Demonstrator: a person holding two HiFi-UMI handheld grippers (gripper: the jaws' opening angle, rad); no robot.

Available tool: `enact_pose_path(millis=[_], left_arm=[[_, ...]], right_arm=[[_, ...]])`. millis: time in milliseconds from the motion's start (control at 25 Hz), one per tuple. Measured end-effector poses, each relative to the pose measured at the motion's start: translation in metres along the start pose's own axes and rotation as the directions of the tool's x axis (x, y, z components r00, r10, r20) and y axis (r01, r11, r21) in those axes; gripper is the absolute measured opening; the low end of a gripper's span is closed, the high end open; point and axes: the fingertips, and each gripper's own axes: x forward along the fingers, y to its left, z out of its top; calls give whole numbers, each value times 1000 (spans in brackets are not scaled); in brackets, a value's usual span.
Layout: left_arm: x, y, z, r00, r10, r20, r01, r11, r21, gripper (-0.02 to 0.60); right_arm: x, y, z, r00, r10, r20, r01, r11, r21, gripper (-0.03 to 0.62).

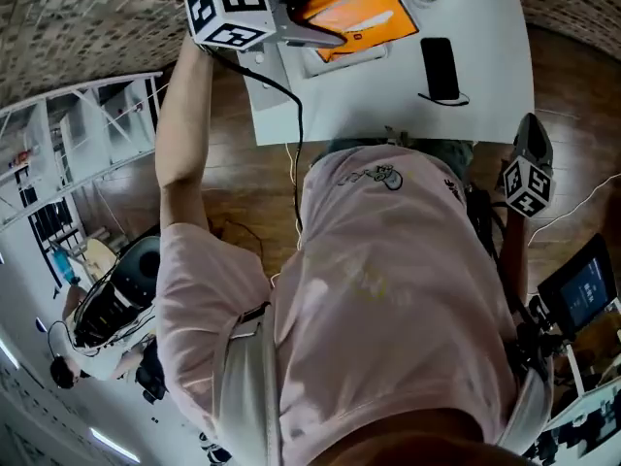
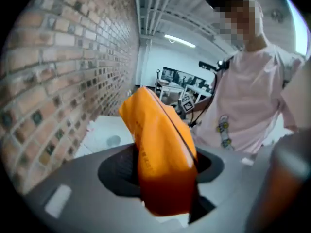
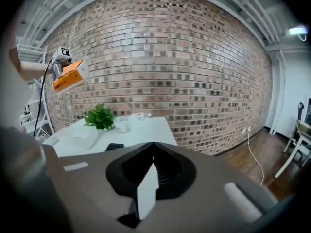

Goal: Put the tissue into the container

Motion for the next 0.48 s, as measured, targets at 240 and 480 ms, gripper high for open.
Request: enact_pose_path(millis=[240, 480], left_arm=[[-7, 10, -144, 973, -190, -129, 152, 955, -256, 272], [61, 28, -193, 947, -254, -197, 189, 935, -300, 276]], right_arm=[[-59, 95, -29, 997, -72, -14, 73, 992, 106, 0], [-99, 92, -54, 974, -217, -68, 225, 959, 170, 0]])
